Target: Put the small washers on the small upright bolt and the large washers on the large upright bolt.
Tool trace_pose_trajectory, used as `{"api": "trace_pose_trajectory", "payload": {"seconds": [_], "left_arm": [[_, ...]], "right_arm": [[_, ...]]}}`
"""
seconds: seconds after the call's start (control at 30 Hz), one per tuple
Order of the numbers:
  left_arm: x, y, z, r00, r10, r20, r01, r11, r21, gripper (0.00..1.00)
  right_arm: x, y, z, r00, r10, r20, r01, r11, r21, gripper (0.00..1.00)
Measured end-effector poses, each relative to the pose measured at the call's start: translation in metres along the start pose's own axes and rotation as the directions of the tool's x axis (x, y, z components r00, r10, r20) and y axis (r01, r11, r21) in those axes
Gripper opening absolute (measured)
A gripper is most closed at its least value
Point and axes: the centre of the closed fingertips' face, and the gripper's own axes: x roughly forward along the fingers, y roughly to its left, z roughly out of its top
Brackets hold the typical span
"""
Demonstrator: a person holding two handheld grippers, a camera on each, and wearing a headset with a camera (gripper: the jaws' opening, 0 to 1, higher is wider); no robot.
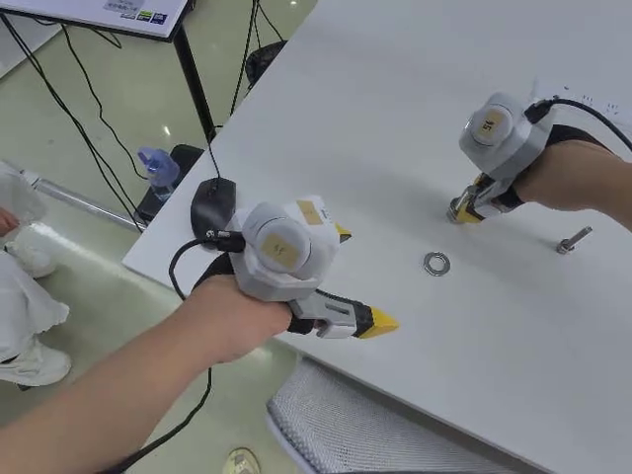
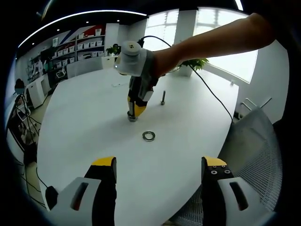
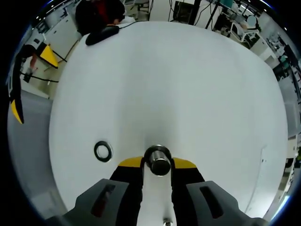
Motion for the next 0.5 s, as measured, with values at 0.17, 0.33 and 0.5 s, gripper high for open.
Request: {"api": "trace_pose_trajectory", "payload": {"seconds": [0.17, 0.33, 0.5], "left_arm": [[0.0000, -0.0003, -0.0007, 1.0000, -0.003, -0.003, 0.003, 1.000, 0.000, 0.72], [-0.0007, 0.0001, -0.0009, 1.0000, -0.003, -0.004, 0.003, 1.000, -0.001, 0.72], [-0.0014, -0.0002, -0.0026, 0.9999, -0.005, -0.009, 0.005, 1.000, 0.000, 0.71]], "right_arm": [[-0.0019, 0.0030, -0.0019, 1.0000, -0.001, -0.002, 0.001, 1.000, 0.003, 0.22], [-0.0012, 0.0022, -0.0024, 0.9999, -0.011, 0.000, 0.011, 1.000, 0.000, 0.22], [-0.0029, 0.0082, -0.0036, 0.9999, -0.010, -0.004, 0.010, 1.000, -0.002, 0.22]]}}
